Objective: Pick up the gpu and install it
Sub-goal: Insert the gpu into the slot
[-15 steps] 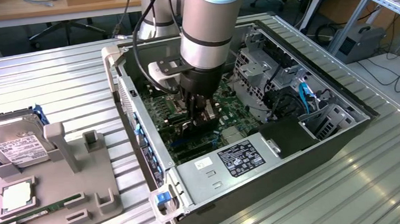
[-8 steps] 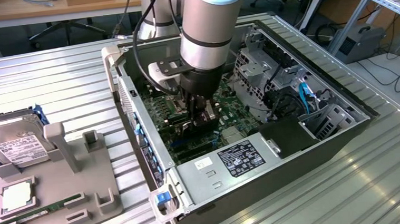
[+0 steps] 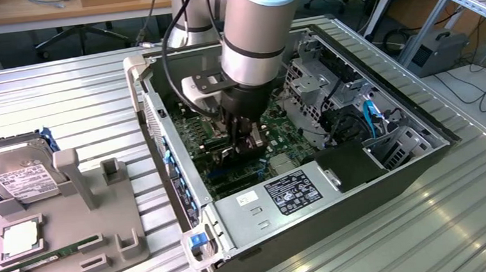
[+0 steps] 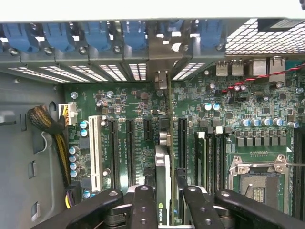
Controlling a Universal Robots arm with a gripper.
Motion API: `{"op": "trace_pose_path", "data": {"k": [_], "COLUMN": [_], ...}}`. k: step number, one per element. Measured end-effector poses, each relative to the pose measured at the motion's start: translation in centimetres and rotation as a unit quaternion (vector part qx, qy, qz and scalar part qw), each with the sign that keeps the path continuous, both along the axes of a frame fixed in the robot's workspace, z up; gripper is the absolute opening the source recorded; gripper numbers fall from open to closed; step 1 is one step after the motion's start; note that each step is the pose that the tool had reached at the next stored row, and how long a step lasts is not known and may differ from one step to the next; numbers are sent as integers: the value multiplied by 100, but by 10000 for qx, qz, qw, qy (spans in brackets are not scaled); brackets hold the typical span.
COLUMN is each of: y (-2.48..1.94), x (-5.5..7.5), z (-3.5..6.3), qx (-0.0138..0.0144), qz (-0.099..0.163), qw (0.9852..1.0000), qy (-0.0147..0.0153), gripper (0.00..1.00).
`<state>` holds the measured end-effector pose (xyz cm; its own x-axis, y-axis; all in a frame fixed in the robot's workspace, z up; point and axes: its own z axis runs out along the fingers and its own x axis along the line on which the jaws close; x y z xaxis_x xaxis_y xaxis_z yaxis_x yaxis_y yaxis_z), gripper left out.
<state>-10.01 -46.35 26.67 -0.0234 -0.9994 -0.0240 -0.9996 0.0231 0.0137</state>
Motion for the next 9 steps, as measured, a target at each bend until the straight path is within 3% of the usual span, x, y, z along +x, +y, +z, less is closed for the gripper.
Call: {"op": "trace_pose_path", "data": {"k": [9], "y": [-11], "x": [0], "z": [-2], "qx": [7], "qz": [-19], "qw": [10000], "qy": [0], "gripper": [26]}}
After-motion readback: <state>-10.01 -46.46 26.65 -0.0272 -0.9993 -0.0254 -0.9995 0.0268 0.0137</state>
